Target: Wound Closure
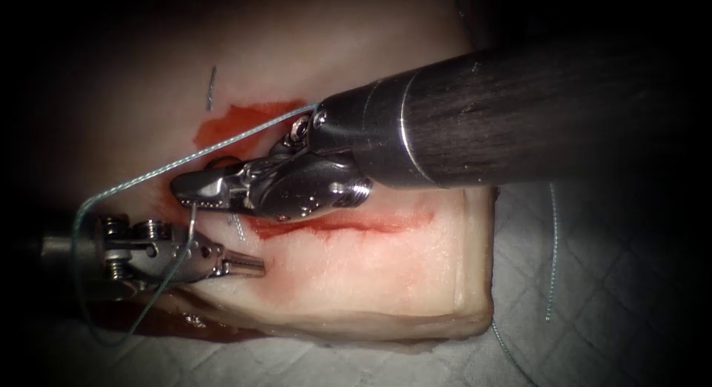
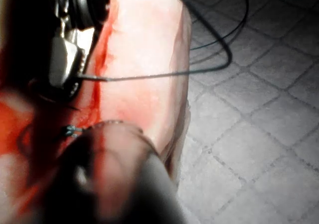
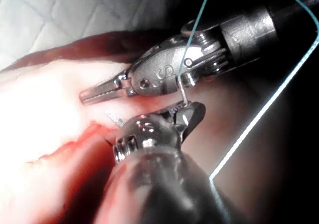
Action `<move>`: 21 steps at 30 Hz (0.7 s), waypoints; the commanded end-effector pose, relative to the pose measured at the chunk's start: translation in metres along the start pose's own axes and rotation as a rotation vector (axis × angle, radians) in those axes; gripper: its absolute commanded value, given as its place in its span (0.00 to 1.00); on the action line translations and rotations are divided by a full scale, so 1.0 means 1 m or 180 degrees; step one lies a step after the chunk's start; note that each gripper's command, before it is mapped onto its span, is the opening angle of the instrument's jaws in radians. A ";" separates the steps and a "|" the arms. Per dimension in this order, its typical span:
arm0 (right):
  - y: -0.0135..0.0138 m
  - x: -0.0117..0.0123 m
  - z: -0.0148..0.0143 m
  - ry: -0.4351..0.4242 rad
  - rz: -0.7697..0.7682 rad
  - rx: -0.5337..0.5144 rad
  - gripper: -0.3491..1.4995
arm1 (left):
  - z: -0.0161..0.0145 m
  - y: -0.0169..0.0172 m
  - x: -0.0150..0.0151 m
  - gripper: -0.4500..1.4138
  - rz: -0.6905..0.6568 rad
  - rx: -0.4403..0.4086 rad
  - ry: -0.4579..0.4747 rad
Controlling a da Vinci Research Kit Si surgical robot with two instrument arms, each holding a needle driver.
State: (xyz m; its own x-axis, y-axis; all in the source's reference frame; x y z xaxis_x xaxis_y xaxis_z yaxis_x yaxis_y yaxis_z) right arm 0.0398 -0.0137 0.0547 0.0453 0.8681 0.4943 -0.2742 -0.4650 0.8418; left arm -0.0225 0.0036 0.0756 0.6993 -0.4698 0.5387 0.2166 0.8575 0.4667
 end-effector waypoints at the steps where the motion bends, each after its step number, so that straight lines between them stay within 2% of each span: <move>1: -0.0005 0.0004 0.0009 -0.0003 -0.0028 0.0007 0.00 | 0.0007 0.0000 -0.0001 0.06 0.0000 0.0001 -0.0001; 12: -0.0009 0.0004 0.0009 -0.0007 -0.0092 -0.0009 0.00 | 0.0007 0.0000 -0.0001 0.06 0.0001 0.0001 -0.0001; 21: 0.0000 0.0006 0.0010 -0.0011 -0.0142 -0.0107 0.00 | 0.0007 0.0000 -0.0001 0.06 0.0000 0.0001 -0.0001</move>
State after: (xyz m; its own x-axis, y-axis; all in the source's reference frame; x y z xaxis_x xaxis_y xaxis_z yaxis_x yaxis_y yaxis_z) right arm 0.0399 -0.0136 0.0548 0.0608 0.8865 0.4588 -0.3072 -0.4207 0.8536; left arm -0.0225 0.0036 0.0756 0.6991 -0.4703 0.5385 0.2170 0.8573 0.4669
